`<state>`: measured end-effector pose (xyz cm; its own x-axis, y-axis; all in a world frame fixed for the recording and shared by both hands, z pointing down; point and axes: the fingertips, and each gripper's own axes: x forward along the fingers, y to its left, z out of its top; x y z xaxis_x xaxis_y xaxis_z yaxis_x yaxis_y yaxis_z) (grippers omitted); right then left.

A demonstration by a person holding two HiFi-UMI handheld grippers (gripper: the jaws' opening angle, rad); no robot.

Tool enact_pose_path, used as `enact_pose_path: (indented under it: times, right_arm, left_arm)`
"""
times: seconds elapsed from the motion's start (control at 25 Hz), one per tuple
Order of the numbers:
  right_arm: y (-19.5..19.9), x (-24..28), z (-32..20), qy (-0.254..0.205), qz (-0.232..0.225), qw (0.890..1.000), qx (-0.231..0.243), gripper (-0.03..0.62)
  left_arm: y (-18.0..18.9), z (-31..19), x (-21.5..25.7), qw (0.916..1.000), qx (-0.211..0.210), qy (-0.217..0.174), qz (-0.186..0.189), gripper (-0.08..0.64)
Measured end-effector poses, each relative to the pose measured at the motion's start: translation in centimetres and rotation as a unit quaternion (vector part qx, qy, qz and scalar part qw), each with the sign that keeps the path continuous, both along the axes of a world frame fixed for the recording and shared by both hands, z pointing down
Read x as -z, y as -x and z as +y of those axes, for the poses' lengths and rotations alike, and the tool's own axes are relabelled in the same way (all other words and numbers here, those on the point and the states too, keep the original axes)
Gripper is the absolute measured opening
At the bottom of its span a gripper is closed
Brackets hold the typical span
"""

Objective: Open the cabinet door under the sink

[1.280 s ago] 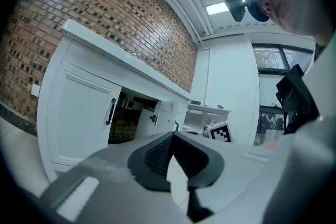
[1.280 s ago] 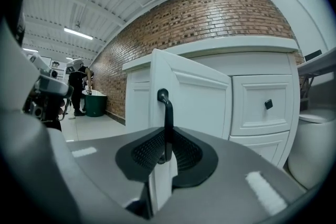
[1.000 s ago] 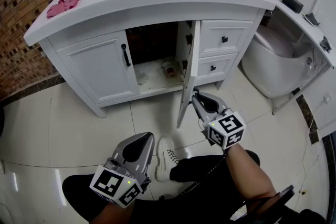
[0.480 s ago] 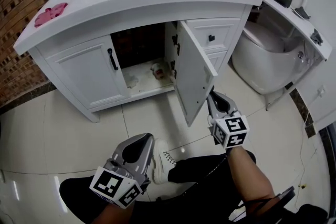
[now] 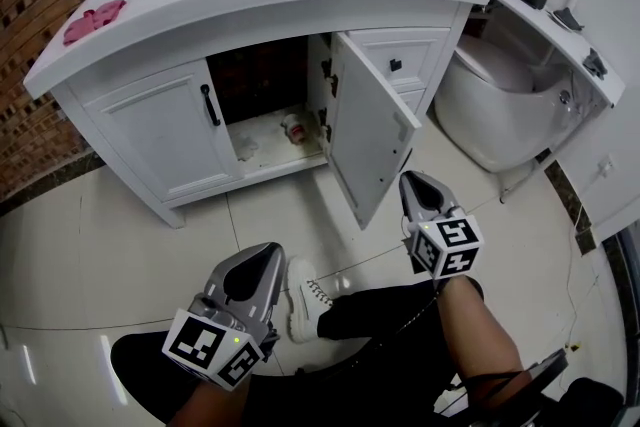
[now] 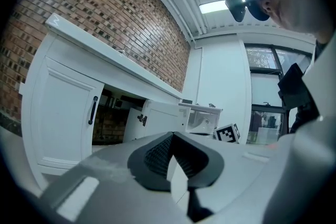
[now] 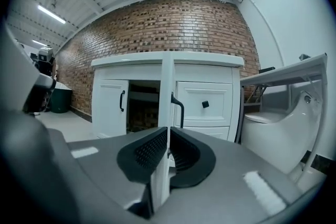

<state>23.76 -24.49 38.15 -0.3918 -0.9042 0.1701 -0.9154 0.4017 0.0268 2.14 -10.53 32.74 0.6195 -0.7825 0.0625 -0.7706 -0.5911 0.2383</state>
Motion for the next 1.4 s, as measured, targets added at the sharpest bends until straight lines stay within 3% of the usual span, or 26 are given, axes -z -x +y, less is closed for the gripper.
enact_pose_path:
  times: [0.52,0.8,1.04,1.4]
  right_arm:
    - [0.6,3.4,5.0,0.011,-0.022,1.0,0.009,0.008]
    - [4.4,7.0,10.8,-0.011,-0.042,0.996,0.073,0.008]
    - [8.3,7.1,15.3,0.001,-0.048,0.99,0.134,0.008]
    - [11.4,5.8,19.5,0.023,-0.039,0.983,0.176,0.008]
  left_arm:
    - [0.6,2.2,0.9,0.9999,0.011,-0.012,-0.001,0.003]
    - [3.1,3.9,2.3,0.9988,0.041,-0.025,-0.004,0.003]
    - [4.1,6.7,1.9,0.9982,0.053,-0.026,-0.009,0.003]
    - [6.2,9.1,0.3,0.9968,0.077,-0.02,-0.007,0.003]
